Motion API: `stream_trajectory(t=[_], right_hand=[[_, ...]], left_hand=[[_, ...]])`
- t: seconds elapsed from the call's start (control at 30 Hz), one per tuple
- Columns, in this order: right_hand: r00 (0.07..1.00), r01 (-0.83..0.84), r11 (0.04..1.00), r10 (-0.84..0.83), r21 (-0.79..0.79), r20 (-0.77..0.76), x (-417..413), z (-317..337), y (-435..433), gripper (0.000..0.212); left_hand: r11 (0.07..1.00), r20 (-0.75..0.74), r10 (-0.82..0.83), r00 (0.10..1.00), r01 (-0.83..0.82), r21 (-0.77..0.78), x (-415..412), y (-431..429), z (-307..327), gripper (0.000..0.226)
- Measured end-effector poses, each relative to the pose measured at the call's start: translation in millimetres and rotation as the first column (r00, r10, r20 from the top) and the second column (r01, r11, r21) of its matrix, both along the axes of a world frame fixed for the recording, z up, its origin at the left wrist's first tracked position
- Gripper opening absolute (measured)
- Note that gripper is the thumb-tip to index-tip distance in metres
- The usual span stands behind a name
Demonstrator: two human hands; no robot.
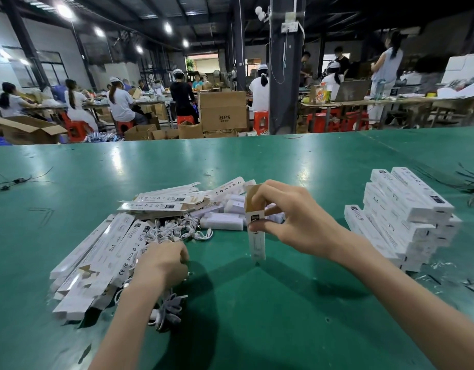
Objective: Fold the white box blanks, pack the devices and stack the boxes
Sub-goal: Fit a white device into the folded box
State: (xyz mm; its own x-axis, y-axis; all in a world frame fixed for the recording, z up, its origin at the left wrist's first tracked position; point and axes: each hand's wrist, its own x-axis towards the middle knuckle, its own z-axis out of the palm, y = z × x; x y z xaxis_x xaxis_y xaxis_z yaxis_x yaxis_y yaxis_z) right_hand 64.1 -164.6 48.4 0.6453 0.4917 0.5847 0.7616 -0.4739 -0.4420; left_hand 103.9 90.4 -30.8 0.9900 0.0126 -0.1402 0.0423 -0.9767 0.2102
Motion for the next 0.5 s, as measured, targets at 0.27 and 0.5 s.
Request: stream_trajectory(t=[0.27,0.5], right_hand=[[1.000,-0.004,1.000,0.004,0.003,0.005,5.0,-8.8,1.2,0.028],[1.000,-0.013,1.000,0.013,0.022,0.012,7.2,-12.6,0.8,0.022]], left_hand=[[0.998,0.072,-0.027,0.997,0.023,0.053,-6.5,2.3,9.0,0.024],[0.658,0.505,0.188,0.842,0.274,-0.702,-19.0,-29.9,20.1,0.012]])
